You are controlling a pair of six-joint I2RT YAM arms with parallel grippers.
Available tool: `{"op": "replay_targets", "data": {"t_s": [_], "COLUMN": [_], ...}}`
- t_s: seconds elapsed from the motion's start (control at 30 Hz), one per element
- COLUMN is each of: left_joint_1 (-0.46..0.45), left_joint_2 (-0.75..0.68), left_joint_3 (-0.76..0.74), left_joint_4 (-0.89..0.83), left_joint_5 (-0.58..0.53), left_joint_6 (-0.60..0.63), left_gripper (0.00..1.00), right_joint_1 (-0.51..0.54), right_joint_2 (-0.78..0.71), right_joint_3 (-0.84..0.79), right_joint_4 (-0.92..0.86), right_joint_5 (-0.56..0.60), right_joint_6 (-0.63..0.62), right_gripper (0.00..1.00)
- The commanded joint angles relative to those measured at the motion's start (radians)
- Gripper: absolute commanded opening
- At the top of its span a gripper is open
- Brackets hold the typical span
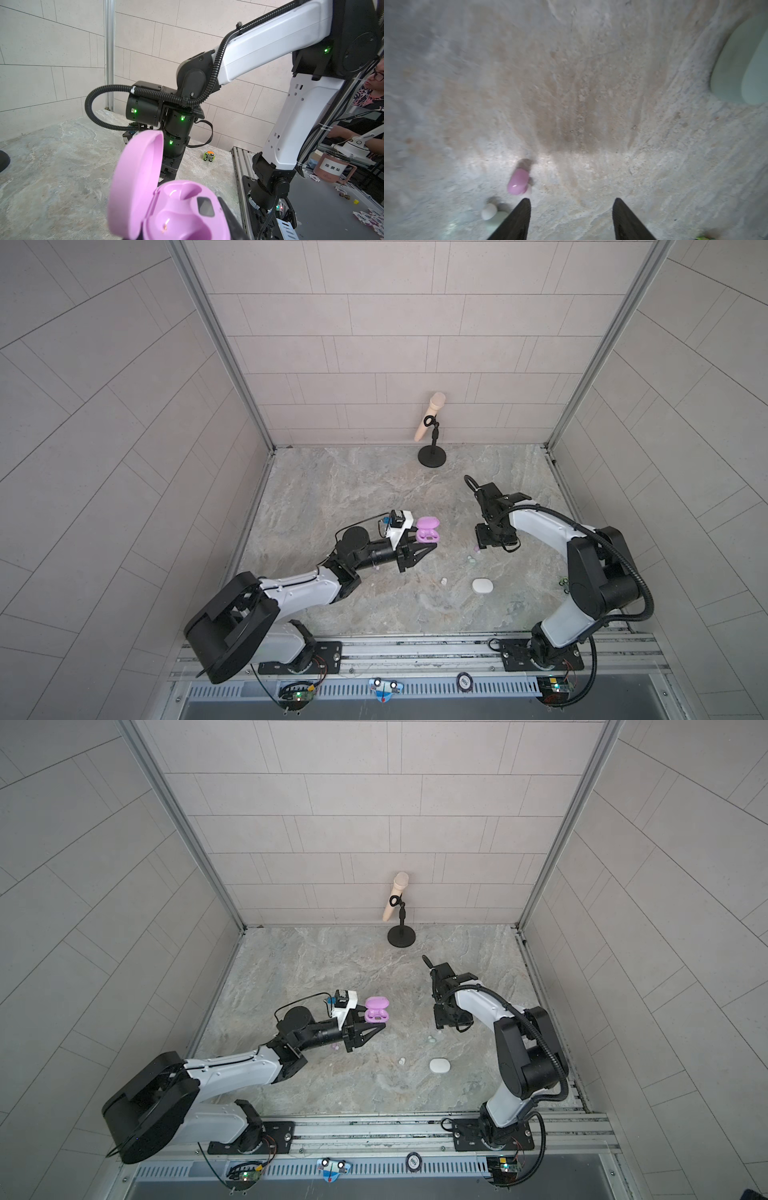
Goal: Insert the wireless bluetooth earbuds into the charging case
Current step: 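Lower the right gripper onto the pink earbud and close on it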
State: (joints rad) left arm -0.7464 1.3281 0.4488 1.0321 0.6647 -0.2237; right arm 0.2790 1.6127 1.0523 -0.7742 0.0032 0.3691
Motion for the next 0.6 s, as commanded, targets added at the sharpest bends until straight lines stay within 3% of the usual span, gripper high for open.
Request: {"op": "replay_targets", "data": {"t_s": [0.0,0.33,0.57], "left_joint_1": [0.004,0.004,0.003], "left_joint_2": [-0.024,-0.027,-0.033], "left_joint_3": [-0.003,-0.007,-0.006], "left_joint_4": [0.005,0.007,0.004], "left_joint_5": [0.006,0.004,0.003], "left_joint_6": [0.015,0.017,0.018], "left_gripper": [0.22,0.22,0.22], "right_joint_1": [0.002,0.000,0.000], "right_joint_2": [-0.027,0.058,0.088], "right_joint_3": [-0.024,-0.036,-0.043], "right_joint_4": [0.039,0.105,0.116], "right_joint_5": [-0.143,-0.170,-0.140], "right_joint_6": [0.098,0.170,0.176], "right_gripper": [0.61,0.42,0.35]}}
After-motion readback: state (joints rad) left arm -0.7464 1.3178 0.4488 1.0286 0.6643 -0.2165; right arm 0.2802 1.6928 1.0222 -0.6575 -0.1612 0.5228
